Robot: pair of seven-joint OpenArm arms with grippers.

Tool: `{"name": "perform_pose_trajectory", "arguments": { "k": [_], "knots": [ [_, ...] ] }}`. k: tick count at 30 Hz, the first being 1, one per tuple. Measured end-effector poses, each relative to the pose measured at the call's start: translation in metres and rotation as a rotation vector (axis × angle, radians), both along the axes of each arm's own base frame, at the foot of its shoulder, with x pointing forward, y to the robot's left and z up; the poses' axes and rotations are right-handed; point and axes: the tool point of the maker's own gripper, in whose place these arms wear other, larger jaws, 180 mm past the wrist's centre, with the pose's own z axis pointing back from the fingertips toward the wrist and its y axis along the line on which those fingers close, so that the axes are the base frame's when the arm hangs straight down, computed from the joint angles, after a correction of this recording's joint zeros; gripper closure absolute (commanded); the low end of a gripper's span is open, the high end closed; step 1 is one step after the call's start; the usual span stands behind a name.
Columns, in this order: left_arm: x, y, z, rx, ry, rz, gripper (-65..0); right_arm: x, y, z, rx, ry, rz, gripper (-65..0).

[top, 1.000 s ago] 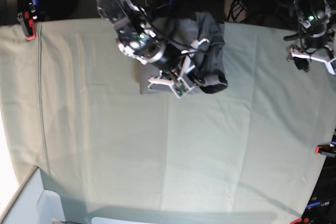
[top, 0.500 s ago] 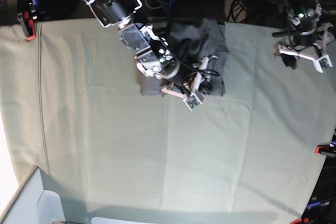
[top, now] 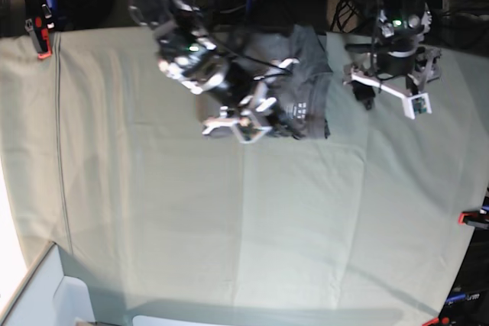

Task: Layout the t-shirt on the table in an organized manner, then fold the t-shirt properly
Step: 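Release the shirt with the right gripper and move the left gripper in, then grasp the folded bundle with the left gripper and flip it over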

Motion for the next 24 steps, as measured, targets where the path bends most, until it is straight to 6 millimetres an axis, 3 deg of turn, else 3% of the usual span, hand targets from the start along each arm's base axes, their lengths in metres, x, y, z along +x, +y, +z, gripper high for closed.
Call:
{"name": "perform_pose_trajectory", "arguments": {
  "k": [7, 10, 12, 16, 24],
  "knots": [
    [0.002, -0.061, -0.006, -0.143, 0.001, -0.049, -52.1, 0.009, -0.093, -0.021, -0.075, 0.048, -0.226, 0.0],
    [0.004, -0.083, -0.010, -0.257, 0.005, -0.070, -58.3, 0.016, -0.119, -0.021, -0.088, 0.042, -0.296, 0.0],
    [0.003, -0.089, -0.015, -0.326, 0.013, -0.062, -62.2, 0.012, -0.131, -0.026, -0.095, 0.057, -0.328, 0.0],
    [0.000, -0.087, -0.042, -0.410, 0.093, -0.040, -62.5, 0.003, -0.152, -0.036, -0.118, 0.090, -0.378, 0.0],
    [0.002, -0.089, -0.068, -0.550, 0.142, 0.000, -62.2, 0.001, -0.169, -0.038, -0.127, 0.097, -0.422, 0.0]
  ]
}}
